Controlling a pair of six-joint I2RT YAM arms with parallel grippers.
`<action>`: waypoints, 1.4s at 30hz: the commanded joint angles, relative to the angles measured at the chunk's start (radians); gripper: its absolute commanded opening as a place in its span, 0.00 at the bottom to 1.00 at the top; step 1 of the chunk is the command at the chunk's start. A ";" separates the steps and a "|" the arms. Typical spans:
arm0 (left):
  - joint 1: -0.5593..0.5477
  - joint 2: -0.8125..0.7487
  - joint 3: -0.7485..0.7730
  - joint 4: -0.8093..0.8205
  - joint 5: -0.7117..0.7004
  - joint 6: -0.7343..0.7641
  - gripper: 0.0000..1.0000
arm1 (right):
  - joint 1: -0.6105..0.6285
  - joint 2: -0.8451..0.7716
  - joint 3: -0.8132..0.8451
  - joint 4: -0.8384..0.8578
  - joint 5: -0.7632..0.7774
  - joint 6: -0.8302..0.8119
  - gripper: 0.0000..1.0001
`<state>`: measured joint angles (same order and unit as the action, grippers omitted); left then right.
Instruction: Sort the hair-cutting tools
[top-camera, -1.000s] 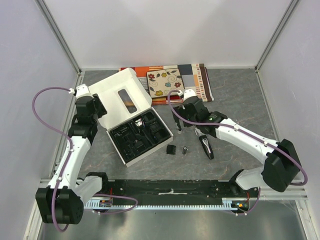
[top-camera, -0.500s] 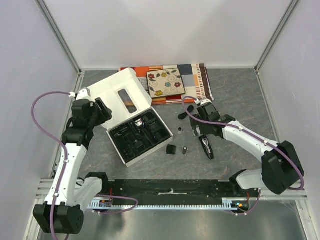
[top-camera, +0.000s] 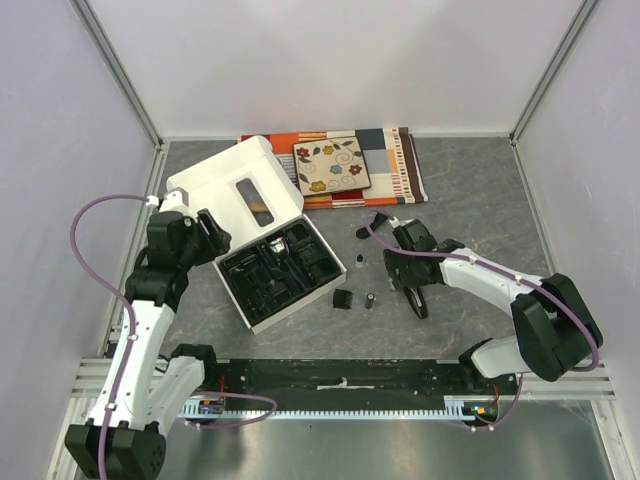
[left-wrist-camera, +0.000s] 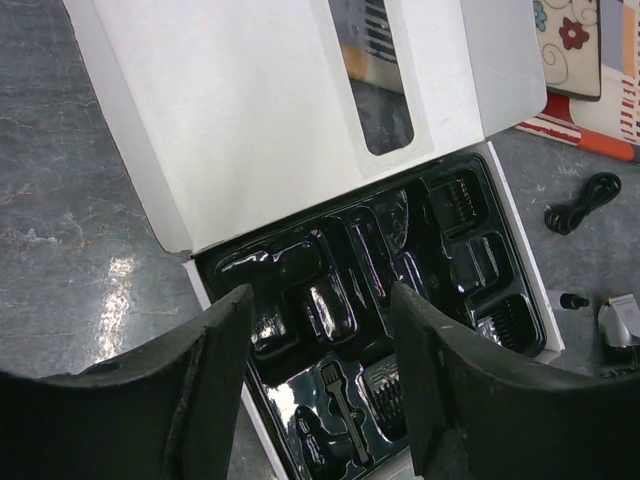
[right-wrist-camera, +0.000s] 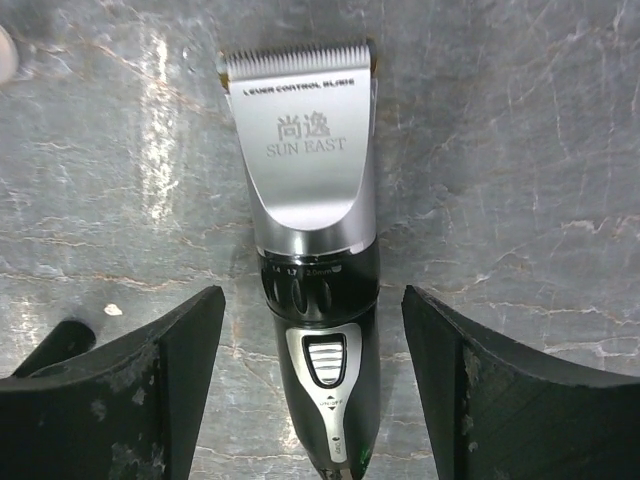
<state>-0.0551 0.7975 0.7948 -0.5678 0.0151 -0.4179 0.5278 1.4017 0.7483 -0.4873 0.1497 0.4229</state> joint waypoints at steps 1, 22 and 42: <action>-0.012 -0.014 -0.006 0.022 0.031 -0.004 0.64 | 0.000 -0.006 -0.032 0.007 -0.016 0.039 0.77; -0.032 -0.035 -0.052 0.043 0.031 -0.015 0.64 | 0.115 -0.064 0.371 -0.235 0.185 -0.029 0.27; -0.040 -0.047 -0.063 0.034 0.036 -0.032 0.69 | 0.425 0.499 0.999 -0.174 -0.039 -0.078 0.34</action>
<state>-0.0875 0.7654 0.7345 -0.5629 0.0364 -0.4198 0.9241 1.8484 1.6100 -0.6983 0.1455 0.3729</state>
